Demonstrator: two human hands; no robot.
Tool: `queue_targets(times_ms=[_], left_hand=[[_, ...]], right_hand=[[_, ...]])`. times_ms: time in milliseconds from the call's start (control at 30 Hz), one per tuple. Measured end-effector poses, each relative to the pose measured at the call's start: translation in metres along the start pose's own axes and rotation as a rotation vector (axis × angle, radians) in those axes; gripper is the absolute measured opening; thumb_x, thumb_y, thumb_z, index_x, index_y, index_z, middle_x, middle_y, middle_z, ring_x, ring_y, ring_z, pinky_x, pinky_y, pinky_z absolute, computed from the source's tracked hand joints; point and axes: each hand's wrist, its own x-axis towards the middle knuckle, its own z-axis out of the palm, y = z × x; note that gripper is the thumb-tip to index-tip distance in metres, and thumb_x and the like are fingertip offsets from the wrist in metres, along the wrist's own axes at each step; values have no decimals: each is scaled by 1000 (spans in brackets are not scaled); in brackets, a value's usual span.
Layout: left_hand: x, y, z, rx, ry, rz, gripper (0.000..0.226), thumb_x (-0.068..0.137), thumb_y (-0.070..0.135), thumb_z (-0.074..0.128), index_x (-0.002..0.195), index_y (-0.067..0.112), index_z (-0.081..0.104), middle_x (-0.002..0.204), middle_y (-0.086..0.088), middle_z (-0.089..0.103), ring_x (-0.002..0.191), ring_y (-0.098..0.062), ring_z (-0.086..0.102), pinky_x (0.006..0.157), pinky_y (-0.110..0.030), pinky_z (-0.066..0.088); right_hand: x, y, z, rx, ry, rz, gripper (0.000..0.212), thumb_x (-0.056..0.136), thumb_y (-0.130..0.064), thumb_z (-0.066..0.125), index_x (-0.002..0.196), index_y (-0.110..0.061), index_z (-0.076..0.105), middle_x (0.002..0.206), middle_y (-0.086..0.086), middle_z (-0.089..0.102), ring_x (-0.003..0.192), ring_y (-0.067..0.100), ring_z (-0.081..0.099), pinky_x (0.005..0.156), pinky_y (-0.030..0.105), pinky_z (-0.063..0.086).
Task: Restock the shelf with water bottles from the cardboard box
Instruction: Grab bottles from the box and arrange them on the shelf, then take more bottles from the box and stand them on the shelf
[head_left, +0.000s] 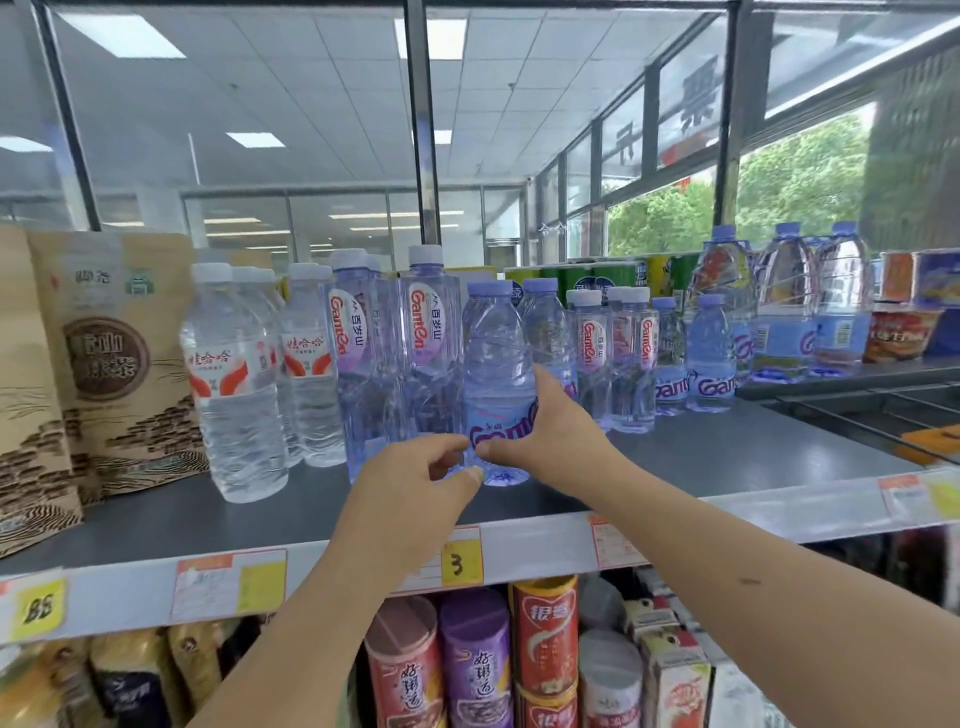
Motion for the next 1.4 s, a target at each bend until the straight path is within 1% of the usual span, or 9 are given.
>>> queue_targets(times_ms=[133,233,300,400,567,767,1000,1167,1400], left_hand=[[-3,4,-2,-48,-4,-14,39,88,31,69,127,28,67,115,13,70,104,1,63,91,-22,48],[-10,9,-5,-152,39,-18,37,88,27,71,125,27,68,114,14,71,104,3,63,93,-23,49],[-20,17,-6,-265,76,-6,31,87,25,71,118,30,70,111,17,72,97,9,64,90,-21,49],[-48,28,-1,-426,60,28,19,80,33,70,96,44,73,95,23,74,89,4,69,86,-31,56],[-102,10,33,-539,-106,-24,23,77,27,69,88,47,75,95,15,76,90,-10,72,85,-35,57],[-170,-34,88,-414,-208,-118,30,88,10,69,107,34,70,99,20,71,93,6,66,86,-21,54],[-274,-91,168,-292,-331,-322,30,90,20,69,118,30,70,96,31,60,80,32,50,76,-10,46],[-381,-151,246,-250,-472,-474,25,90,23,68,113,33,69,96,24,63,76,22,55,62,-2,41],[-519,-263,329,-266,-591,-738,26,87,26,69,109,40,70,100,23,68,82,15,61,69,-13,45]], right_hand=[[-5,-3,-4,10,-21,5,103,68,-43,86,148,-26,24,131,-2,59,117,22,60,100,42,50],[-22,-6,-12,2,-1,-11,99,71,-46,83,148,-29,23,111,-19,59,107,13,59,80,23,50],[-44,-8,-17,-11,85,-46,82,78,-41,78,147,-28,34,102,-27,55,102,7,56,75,16,46],[-90,-2,-17,5,273,-125,51,86,-33,72,134,-22,57,119,-10,65,110,7,59,95,31,50],[-178,26,3,84,359,-235,21,87,-18,70,108,-21,72,105,-22,64,99,-2,62,86,19,52],[-263,78,30,94,208,-43,38,90,-18,69,92,-54,61,95,-40,60,99,-5,61,84,22,53],[-366,183,72,99,22,261,24,94,-25,65,117,-27,68,110,-18,64,101,3,62,87,26,54],[-483,297,139,56,-145,512,16,89,-16,69,104,-16,72,97,-21,66,83,1,65,70,7,49],[-647,443,261,-154,-503,789,24,81,-27,69,105,-33,73,78,-24,57,82,6,63,68,13,42]])
